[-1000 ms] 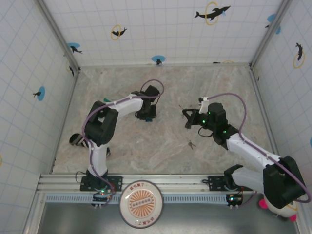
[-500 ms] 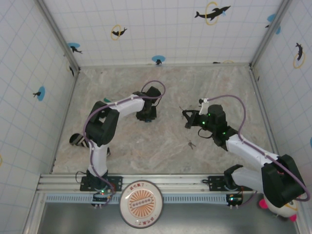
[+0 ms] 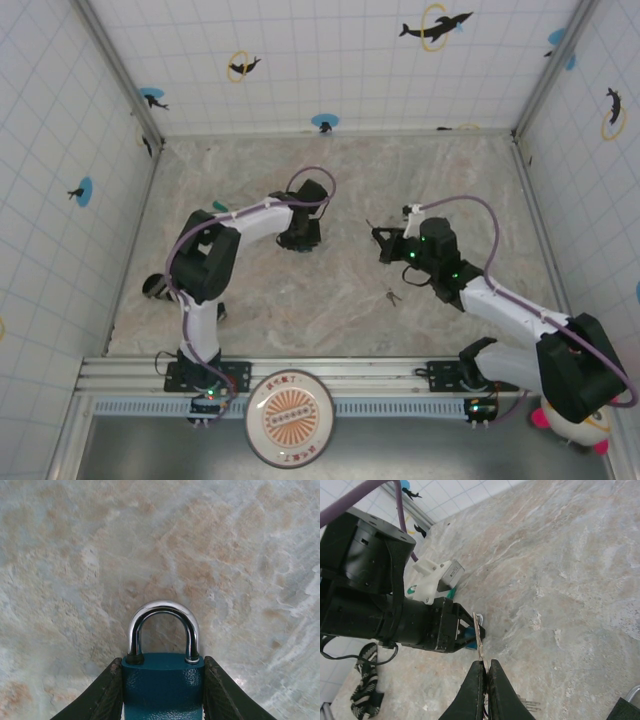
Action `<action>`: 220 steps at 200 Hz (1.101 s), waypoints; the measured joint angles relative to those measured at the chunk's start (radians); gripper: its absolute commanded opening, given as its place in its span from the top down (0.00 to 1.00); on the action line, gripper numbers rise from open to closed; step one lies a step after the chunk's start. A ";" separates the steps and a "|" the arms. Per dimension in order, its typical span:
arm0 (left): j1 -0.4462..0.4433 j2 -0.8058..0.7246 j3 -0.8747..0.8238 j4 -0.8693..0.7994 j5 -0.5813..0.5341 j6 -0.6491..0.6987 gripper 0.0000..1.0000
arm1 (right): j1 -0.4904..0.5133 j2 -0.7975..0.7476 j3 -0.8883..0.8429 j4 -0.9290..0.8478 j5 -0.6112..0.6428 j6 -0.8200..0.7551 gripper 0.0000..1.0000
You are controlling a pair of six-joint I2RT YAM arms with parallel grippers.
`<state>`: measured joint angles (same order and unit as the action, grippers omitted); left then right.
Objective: Unlock with the key
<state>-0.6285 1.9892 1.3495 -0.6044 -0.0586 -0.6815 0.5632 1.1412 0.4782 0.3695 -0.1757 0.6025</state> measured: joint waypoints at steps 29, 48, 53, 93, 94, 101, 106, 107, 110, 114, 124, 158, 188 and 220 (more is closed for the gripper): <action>0.000 -0.037 0.002 0.013 0.014 -0.043 0.84 | 0.034 0.017 -0.050 0.039 0.049 -0.013 1.00; 0.000 -0.067 0.023 0.012 0.021 -0.069 0.84 | 0.040 0.054 -0.054 0.075 0.066 -0.007 1.00; 0.000 -0.073 0.033 0.013 0.023 -0.077 0.84 | 0.043 0.062 -0.054 0.087 0.069 -0.007 1.00; 0.000 -0.110 0.092 0.038 0.050 -0.133 0.84 | 0.089 0.176 -0.054 0.240 0.077 0.047 1.00; 0.000 -0.111 0.093 0.038 0.050 -0.134 0.84 | 0.090 0.183 -0.054 0.247 0.077 0.052 1.00; 0.000 -0.115 0.095 0.043 0.055 -0.142 0.84 | 0.097 0.209 -0.054 0.280 0.077 0.068 1.00; 0.000 -0.118 0.095 0.044 0.059 -0.148 0.84 | 0.102 0.232 -0.054 0.308 0.077 0.082 1.00; 0.000 -0.119 0.095 0.045 0.059 -0.151 0.84 | 0.103 0.235 -0.054 0.311 0.077 0.085 1.00; 0.000 -0.121 0.095 0.045 0.060 -0.156 0.84 | 0.106 0.249 -0.054 0.330 0.076 0.097 1.00; 0.000 -0.123 0.095 0.045 0.063 -0.159 0.84 | 0.110 0.265 -0.054 0.347 0.076 0.106 1.00; 0.000 -0.129 0.095 0.045 0.069 -0.168 0.84 | 0.121 0.308 -0.054 0.402 0.076 0.141 1.00; 0.000 -0.150 0.095 0.047 0.078 -0.192 0.84 | 0.157 0.443 -0.053 0.584 0.078 0.255 1.00; 0.000 -0.157 0.095 0.057 0.100 -0.204 0.84 | 0.185 0.525 -0.042 0.686 0.095 0.317 1.00; 0.000 -0.157 0.095 0.061 0.115 -0.214 0.83 | 0.222 0.594 0.002 0.753 0.117 0.351 1.00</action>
<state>-0.6285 1.8324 1.4448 -0.5430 0.0566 -0.8955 0.7853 1.7348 0.4797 1.1229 -0.0589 0.9539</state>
